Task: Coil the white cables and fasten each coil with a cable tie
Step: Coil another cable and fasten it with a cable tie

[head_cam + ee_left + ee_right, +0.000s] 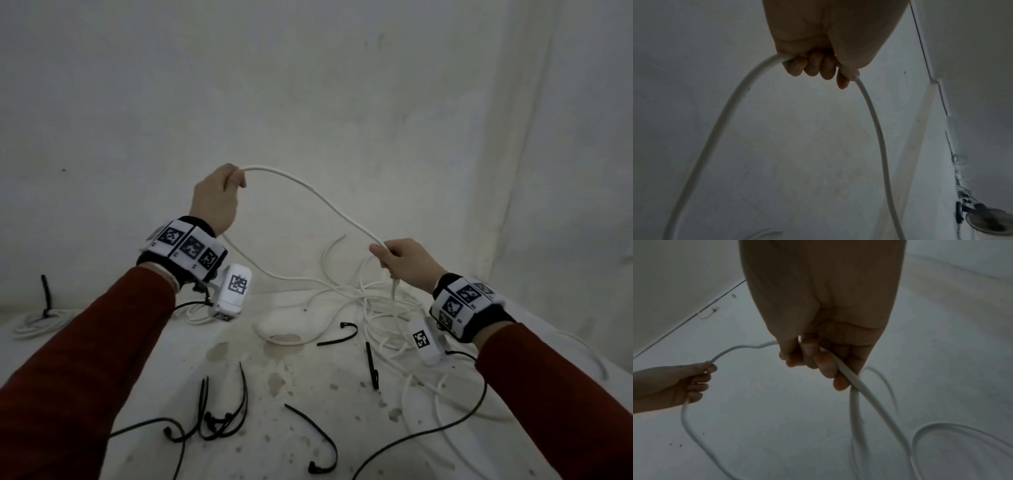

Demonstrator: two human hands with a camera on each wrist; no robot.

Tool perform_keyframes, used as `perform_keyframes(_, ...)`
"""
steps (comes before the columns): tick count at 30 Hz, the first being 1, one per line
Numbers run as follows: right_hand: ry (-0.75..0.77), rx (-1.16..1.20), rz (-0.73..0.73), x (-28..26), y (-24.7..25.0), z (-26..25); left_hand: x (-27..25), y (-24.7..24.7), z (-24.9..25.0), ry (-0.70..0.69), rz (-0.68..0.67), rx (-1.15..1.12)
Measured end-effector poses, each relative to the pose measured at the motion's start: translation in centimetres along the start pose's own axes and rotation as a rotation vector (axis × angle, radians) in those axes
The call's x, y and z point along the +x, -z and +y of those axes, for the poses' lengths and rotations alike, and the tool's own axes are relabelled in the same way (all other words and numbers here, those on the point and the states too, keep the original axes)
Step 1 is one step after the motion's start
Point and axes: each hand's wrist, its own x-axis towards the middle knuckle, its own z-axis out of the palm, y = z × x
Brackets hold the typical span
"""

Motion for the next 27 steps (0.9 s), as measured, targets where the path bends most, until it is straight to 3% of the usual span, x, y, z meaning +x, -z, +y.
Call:
perform_keyframes(6, -0.114, -0.156, 0.026, -0.3, 1.5, -0.9, -0.3, 2.2, -2.5, 0.129, 0.043, 0.072)
perform_keyframes(10, 0.013, 0.166, 0.038, 0.3, 2.1, -3.4, -1.3, 2.5, -3.8, 0.301, -0.088, 0.117)
perform_keyframes(12, 0.064, 0.335, 0.044, 0.5, 2.4, -5.4, -1.9, 2.3, -4.0, 0.318, -0.183, 0.112)
perform_keyframes(16, 0.200, 0.381, 0.017, 1.6, 2.3, -9.8, -2.4, 2.2, -2.0, 0.206, -0.297, 0.088)
perform_keyframes(21, 0.372, 0.094, 0.031, 2.8, 0.4, -14.7, -2.0, 2.7, 4.0, -0.100, -0.216, 0.036)
perform_keyframes(24, 0.427, 0.082, 0.028, 2.8, -0.5, -16.7, -1.6, 3.1, 6.5, -0.294, -0.145, 0.072)
perform_keyframes(27, 0.463, 0.100, 0.037, 3.1, -0.6, -16.9, -0.8, 4.2, 6.9, -0.382, -0.075, 0.122)
